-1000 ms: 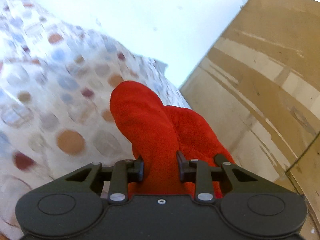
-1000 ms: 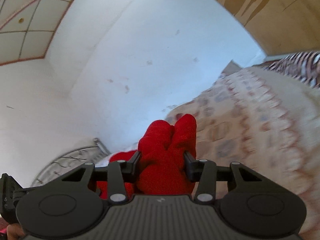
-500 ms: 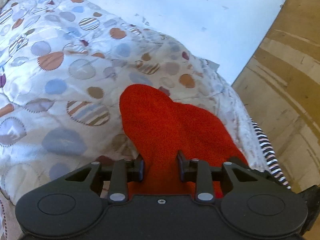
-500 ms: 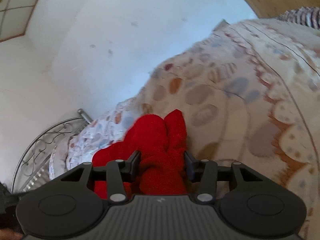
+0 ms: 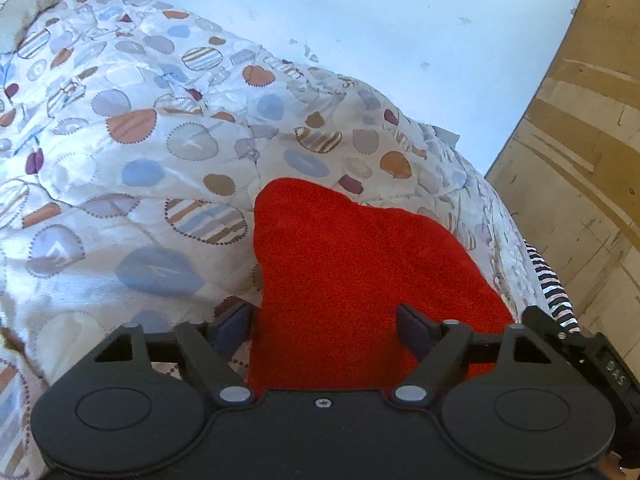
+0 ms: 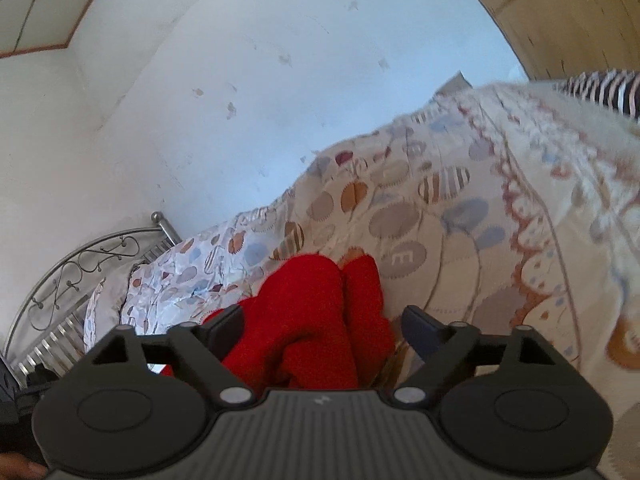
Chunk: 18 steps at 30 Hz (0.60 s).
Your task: Fold small clothes
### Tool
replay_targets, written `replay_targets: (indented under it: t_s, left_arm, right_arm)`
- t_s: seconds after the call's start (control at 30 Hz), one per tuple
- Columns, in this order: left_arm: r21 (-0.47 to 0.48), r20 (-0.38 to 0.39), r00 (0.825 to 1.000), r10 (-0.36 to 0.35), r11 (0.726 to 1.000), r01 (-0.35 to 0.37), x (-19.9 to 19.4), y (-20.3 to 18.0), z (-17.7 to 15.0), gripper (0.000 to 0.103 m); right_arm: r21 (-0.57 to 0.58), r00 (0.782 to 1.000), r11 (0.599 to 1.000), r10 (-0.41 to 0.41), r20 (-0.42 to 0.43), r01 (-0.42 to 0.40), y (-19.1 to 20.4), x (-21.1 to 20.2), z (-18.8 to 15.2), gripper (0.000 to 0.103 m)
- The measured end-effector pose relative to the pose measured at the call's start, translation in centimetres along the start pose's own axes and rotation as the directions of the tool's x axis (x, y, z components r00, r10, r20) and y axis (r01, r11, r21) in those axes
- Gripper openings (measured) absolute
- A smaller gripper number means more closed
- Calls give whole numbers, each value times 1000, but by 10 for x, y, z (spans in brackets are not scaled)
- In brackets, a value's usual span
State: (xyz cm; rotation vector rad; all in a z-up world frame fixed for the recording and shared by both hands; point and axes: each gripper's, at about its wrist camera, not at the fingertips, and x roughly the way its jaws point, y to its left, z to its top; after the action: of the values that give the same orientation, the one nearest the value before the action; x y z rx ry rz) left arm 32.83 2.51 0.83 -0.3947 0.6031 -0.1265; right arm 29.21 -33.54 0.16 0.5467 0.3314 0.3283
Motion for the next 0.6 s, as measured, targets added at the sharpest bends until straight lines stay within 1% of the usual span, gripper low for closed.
replay_targets:
  t_s: [0.1, 0.13, 0.17, 0.33, 0.47, 0.6]
  left_arm:
    - [3, 25, 1000, 2, 1000, -2, -16, -6, 2, 90]
    - [7, 39, 999, 1, 1000, -1, -23, -9, 2, 93]
    - [14, 56, 998, 0, 1000, 0, -31, -12, 3, 96]
    - [53, 131, 991, -6, 999, -1, -73, -28, 6, 102]
    - [84, 185, 983, -8, 996, -8, -110, -38, 2, 102]
    - [104, 214, 977, -6, 994, -16, -141, -45, -4, 102]
  right_arm:
    - [-36, 999, 999, -5, 40, 6, 11, -20, 6, 102]
    - [-46, 998, 999, -7, 54, 9, 15, -26, 8, 102]
    - [-56, 998, 998, -8, 67, 11, 19, -33, 10, 103]
    - [-110, 991, 994, -12, 135, 27, 41, -72, 17, 103]
    - [-145, 983, 989, 1, 184, 26, 59, -106, 21, 103]
    - [-185, 974, 982, 7, 226, 36, 75, -138, 20, 103]
